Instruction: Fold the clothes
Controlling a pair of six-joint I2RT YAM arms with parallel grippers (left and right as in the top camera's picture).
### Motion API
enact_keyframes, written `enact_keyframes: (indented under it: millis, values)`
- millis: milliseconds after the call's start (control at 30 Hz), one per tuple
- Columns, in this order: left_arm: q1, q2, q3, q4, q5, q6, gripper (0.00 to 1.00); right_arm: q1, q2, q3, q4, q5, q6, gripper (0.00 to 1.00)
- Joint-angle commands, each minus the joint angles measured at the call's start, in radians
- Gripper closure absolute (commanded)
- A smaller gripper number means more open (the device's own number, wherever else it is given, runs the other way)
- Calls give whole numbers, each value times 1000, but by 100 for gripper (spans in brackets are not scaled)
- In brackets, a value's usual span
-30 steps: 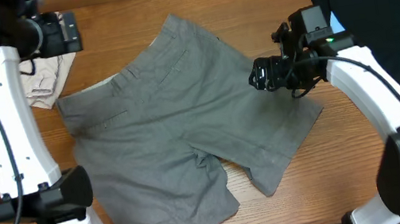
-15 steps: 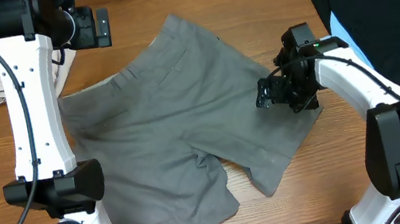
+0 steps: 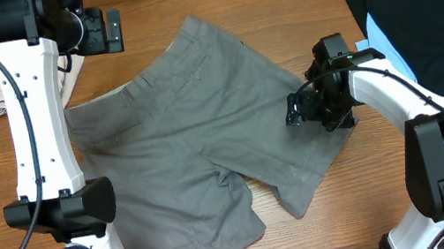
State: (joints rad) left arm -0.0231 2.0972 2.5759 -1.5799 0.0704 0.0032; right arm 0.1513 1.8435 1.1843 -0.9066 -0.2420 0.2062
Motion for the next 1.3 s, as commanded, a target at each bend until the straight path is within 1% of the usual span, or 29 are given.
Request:
enact_keyframes:
  millis: [0,267,533,733,867,900,1000,1133,1200,1267]
  values:
    - [-4,11,5,-1,-11,1,0,2,0,-7,4,13,2,0]
    - [-4,11,5,0,-11,2,0,2,0,-15,1,13,-2,0]
    - [-4,11,5,8,-11,2,0,2,0,-106,20,13,-1,0]
    - [-4,11,5,8,-11,2,0,2,0,-142,49,13,-1,0]
    - [-3,11,3,8,-32,28,0,2,0,-145,80,15,-1,0]
    - [-3,11,4,11,-60,28,0,2,0,-145,102,17,-1,2]
    - [-3,11,4,18,-63,27,0,2,0,-145,123,22,-2,7]
    - [-3,11,3,18,-63,27,0,3,0,-145,124,25,-11,18]
    - [-3,11,3,18,-63,27,0,5,0,-147,135,36,-25,27]
    - [-3,11,0,18,-63,27,0,5,1,-151,151,69,-24,38]
